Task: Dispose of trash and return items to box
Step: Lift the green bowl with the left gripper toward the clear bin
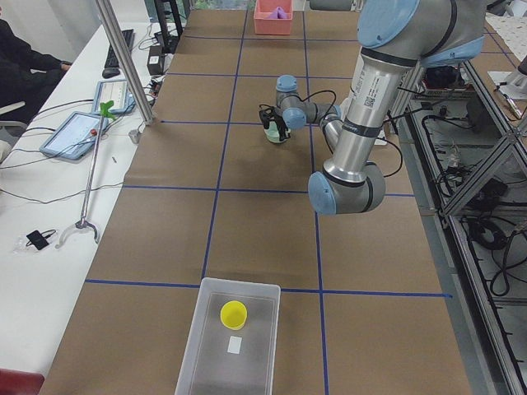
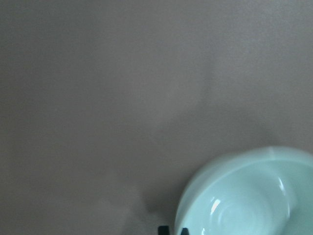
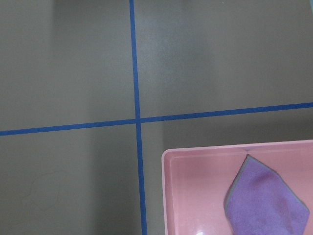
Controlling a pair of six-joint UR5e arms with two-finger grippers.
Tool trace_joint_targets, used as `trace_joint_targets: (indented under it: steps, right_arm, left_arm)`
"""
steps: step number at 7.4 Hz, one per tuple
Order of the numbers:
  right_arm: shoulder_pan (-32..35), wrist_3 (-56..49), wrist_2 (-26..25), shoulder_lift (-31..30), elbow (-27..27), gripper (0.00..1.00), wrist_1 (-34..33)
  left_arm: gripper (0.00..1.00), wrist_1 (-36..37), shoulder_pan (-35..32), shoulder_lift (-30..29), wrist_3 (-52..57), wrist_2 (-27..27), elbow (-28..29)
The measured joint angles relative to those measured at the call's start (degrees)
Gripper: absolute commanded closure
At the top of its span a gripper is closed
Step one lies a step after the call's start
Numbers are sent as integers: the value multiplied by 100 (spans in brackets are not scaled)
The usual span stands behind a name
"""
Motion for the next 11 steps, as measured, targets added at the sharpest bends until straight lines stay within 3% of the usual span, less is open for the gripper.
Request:
trace_joint_targets:
  steps: [2, 5, 8, 11]
  right_arm:
    - [-3, 1, -1, -4, -9, 0, 2]
    - [-460, -8, -71, -98, -28, 0, -18]
    - [-1028, 44, -151, -143, -62, 0, -36]
    - [-1137, 90, -266, -221, -90, 0, -34]
  left_arm:
    - [100, 44, -449, 21, -13, -486, -412]
    - [100, 470, -1921, 161, 508, -1811, -546]
    - [100, 1424, -3347, 394, 2619, -2544, -559]
    - [100, 2649, -4910, 724, 5547, -2707, -322]
